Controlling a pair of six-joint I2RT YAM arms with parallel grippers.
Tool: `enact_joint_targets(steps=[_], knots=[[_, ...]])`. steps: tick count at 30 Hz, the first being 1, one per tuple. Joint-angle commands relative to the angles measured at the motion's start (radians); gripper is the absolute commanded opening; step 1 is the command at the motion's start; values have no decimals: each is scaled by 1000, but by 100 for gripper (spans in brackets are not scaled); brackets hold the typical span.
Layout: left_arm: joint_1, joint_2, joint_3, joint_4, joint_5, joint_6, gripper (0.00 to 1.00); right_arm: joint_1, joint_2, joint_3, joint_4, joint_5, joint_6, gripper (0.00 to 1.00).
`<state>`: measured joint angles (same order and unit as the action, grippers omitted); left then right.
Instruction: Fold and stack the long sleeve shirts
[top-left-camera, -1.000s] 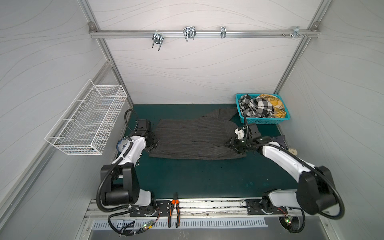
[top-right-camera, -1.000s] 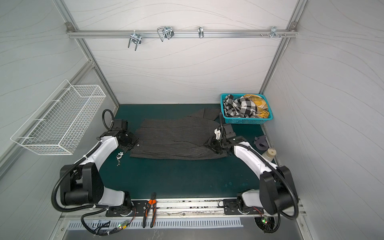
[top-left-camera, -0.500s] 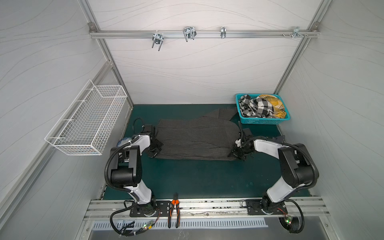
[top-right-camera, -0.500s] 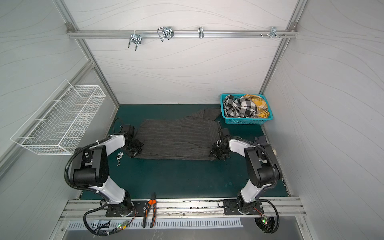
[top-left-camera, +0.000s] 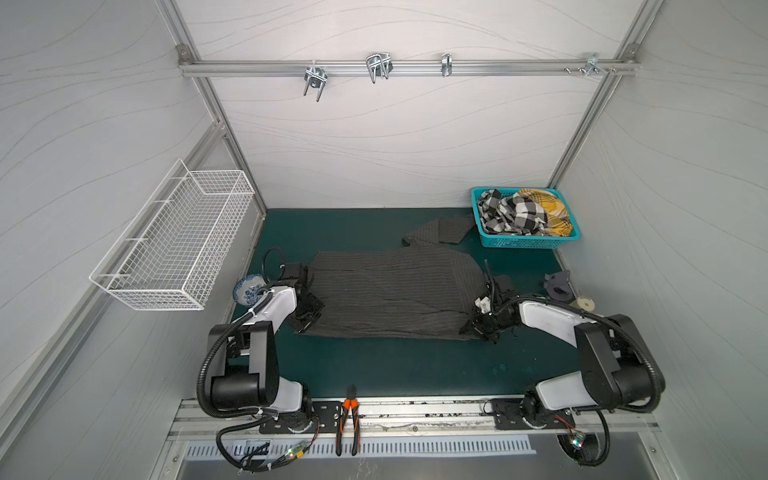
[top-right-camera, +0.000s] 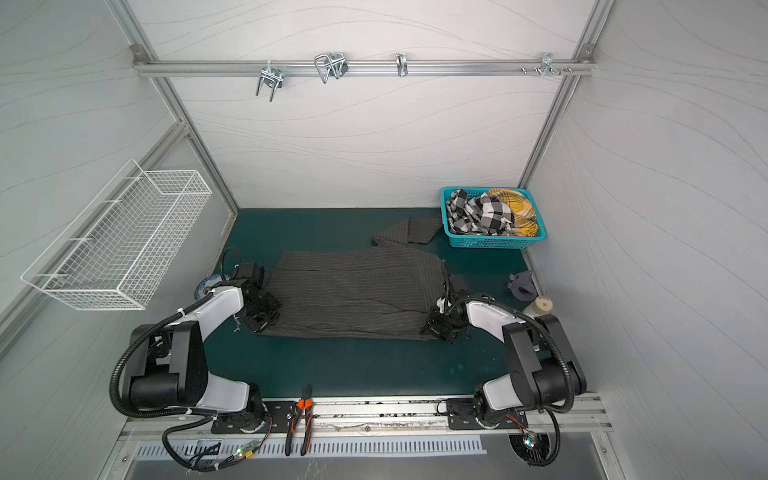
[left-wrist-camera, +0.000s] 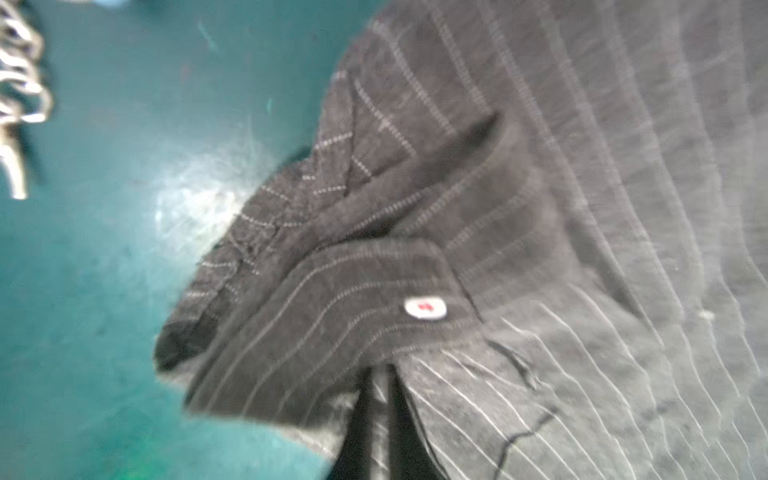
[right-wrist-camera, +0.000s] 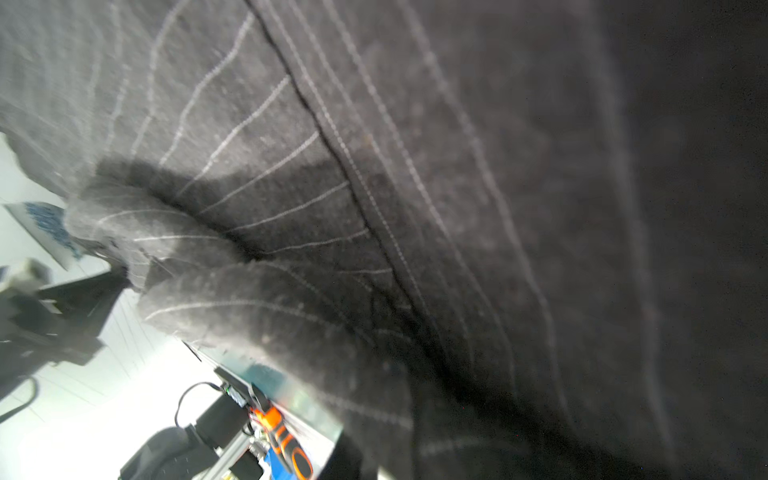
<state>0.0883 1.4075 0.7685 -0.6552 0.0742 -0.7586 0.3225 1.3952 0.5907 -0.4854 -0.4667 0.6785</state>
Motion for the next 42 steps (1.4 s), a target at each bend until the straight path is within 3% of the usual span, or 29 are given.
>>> enact_joint_targets(steps=[1, 3, 6, 8, 9, 11, 14, 18, 24, 28, 32, 37, 42], knots=[[-24, -86, 75, -14, 19, 40, 33, 9, -104, 27, -186, 55, -29, 25], [-30, -92, 159, 11, 9, 74, 40, 9, -167, 127, -232, 86, -70, 34], [-38, -14, 347, 29, -63, 148, 46, 10, -206, 309, -274, 208, -123, 62], [-47, 81, 456, 60, -103, 209, 49, 5, -195, 406, -262, 318, -130, 72], [-47, 150, 515, 69, -89, 235, 50, 2, -187, 435, -233, 382, -126, 73], [-47, 303, 671, 4, -73, 284, 50, -28, -171, 459, -148, 385, -122, 73], [-47, 524, 916, -152, -69, 334, 48, -104, -126, 475, -31, 223, -60, 73], [-45, 671, 1027, -174, -84, 362, 54, -133, -17, 508, 8, 57, -44, 68], [-45, 867, 1200, -229, -41, 383, 61, -133, 28, 451, 59, 42, -45, 66], [-45, 928, 1243, -232, -56, 387, 56, -134, 48, 436, 56, 42, -57, 66], [-53, 968, 1274, -239, -47, 387, 45, -135, 74, 439, 61, 29, -50, 65], [-73, 997, 1279, -239, -33, 384, 21, -135, 93, 462, 51, 36, -49, 64], [-76, 1010, 1277, -249, -73, 381, 6, -140, 135, 522, 8, 58, -75, 65]])
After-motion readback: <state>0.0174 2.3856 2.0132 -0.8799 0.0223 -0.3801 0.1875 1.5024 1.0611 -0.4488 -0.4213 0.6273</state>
